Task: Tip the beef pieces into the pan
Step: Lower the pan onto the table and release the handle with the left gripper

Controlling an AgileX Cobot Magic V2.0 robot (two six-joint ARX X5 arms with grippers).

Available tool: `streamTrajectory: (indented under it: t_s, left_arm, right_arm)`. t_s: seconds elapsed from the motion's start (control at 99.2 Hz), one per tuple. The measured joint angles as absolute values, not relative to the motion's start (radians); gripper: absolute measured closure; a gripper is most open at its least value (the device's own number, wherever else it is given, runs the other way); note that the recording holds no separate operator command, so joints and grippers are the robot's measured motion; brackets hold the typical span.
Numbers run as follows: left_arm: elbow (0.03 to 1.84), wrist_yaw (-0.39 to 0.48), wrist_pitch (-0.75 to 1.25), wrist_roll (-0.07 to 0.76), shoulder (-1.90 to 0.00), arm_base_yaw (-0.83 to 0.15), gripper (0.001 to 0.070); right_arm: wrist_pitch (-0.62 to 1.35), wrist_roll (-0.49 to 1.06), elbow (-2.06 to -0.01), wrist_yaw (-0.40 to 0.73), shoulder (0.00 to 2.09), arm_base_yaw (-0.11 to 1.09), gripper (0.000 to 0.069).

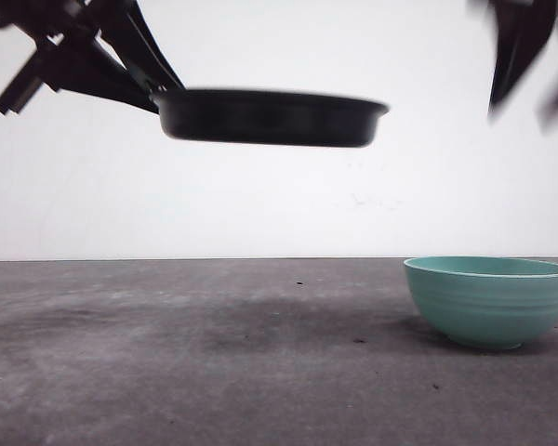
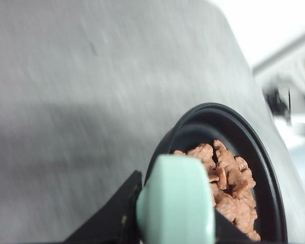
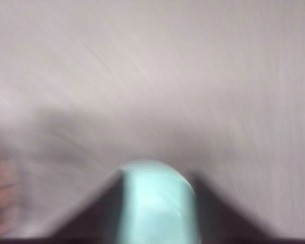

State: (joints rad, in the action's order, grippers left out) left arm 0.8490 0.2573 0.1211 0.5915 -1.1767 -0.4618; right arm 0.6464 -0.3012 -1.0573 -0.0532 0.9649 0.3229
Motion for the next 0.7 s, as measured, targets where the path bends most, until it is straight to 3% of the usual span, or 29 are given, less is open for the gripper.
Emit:
streamTrajectory:
  t_s: [0.061, 0.161, 0.454, 0.655, 0.696]
  left_arm:
    - [0.850, 0.257, 0.097, 0.591, -1.221, -0.432, 0.0657]
    - [0.850, 0.259, 0.100, 0.591, -1.305, -0.390, 0.0657]
    - [0.850, 0.361, 0.060, 0.590, -1.557, -0.365, 0.0657]
    - [0.850, 0.367, -0.002, 0.590, -1.618, -0.363, 0.0656]
    - [0.850, 0.368, -0.006, 0.592, -1.622, -0.363, 0.0627]
  right_arm:
    - [0.668, -0.292, -1.096, -0.054, 0.875, 0.348, 0.0644]
    - [0.717, -0.289, -1.142, -0.056, 0.756, 0.385, 0.0670]
    - [0.831, -0.346, -1.153, -0.053, 0.545, 0.399, 0.0678]
    - [0.951, -0.374, -1.153, -0.053, 0.485, 0.399, 0.0678]
    - [0.968, -0.376, -1.153, -0.053, 0.485, 0.399, 0.0678]
